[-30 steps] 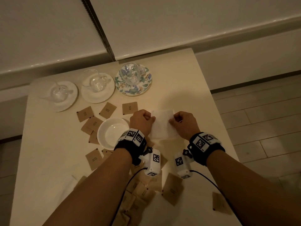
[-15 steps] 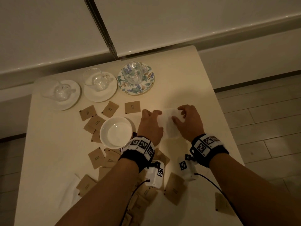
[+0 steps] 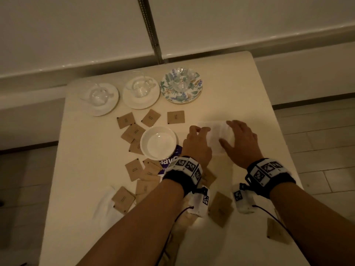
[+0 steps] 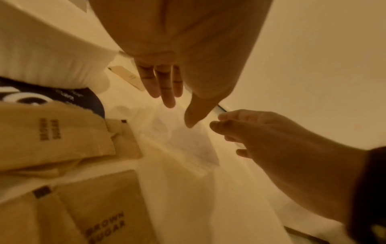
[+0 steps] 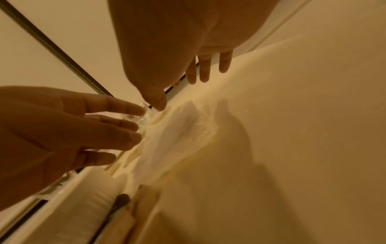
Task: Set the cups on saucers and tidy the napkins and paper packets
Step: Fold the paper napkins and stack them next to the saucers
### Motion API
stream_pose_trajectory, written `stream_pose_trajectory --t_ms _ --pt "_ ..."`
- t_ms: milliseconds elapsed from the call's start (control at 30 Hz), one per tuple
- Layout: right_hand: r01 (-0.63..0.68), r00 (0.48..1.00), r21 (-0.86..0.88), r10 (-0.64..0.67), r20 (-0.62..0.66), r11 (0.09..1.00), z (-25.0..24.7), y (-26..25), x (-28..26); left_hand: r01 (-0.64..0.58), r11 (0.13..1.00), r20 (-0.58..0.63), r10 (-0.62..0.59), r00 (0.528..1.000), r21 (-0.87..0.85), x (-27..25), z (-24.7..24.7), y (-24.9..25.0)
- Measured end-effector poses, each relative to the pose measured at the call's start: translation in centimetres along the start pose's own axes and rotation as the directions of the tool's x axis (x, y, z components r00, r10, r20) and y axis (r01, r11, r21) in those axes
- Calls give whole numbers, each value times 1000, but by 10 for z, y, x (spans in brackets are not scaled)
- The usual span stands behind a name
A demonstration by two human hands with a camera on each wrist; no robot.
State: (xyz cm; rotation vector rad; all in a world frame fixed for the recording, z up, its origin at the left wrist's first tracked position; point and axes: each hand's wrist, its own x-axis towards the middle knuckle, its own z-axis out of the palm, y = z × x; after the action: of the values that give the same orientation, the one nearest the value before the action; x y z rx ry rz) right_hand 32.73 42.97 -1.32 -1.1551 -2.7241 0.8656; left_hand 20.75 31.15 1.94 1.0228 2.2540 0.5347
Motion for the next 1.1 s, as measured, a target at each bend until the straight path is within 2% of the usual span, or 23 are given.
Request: stream_pose_trajectory --t_ms 133,233,333,400,467,533,633,733,833,933,1000,1100 --pt "101 985 94 -86 -150 990 5 -45 -16 -68 975 -40 61 997 -212 -45 -14 -23" --pt "191 972 143 -167 -165 971 19 -85 -35 -3 969 -63 -13 998 -247 -85 -27 -72" --pt "247 964 183 -223 -144 951 36 -123 -54 153 965 -145 -186 972 -215 -122 -52 -139" --pt "255 966 192 -243 -83 948 49 -144 -66 312 947 -209 -321 924 -75 -142 -69 -183" --pt "274 962 181 -271 -38 945 62 -163 -78 512 854 -199 -488 850 89 -160 -81 -222" --pt "290 955 200 -296 -2 936 74 -182 -89 588 786 -159 -566 809 191 -173 -86 -249" --pt "288 948 238 -311 65 928 93 -206 -107 541 820 -120 -527 841 188 -184 -83 -274" --pt "263 935 252 -310 173 932 112 -226 -123 479 877 -97 -476 874 16 -188 -80 -285" --pt "242 910 210 -296 289 947 129 -240 -138 414 902 -73 -424 903 -121 -194 -80 -287" --pt "256 884 117 -282 374 959 140 -252 -147 290 942 -67 -305 950 -170 -200 -89 -278" --pt "214 891 122 -245 381 969 142 -257 -149 192 961 -80 -211 974 -199 -203 -99 -266" --pt "128 924 271 -214 316 954 140 -259 -145 46 970 -101 -72 992 -237 -204 -116 -246"
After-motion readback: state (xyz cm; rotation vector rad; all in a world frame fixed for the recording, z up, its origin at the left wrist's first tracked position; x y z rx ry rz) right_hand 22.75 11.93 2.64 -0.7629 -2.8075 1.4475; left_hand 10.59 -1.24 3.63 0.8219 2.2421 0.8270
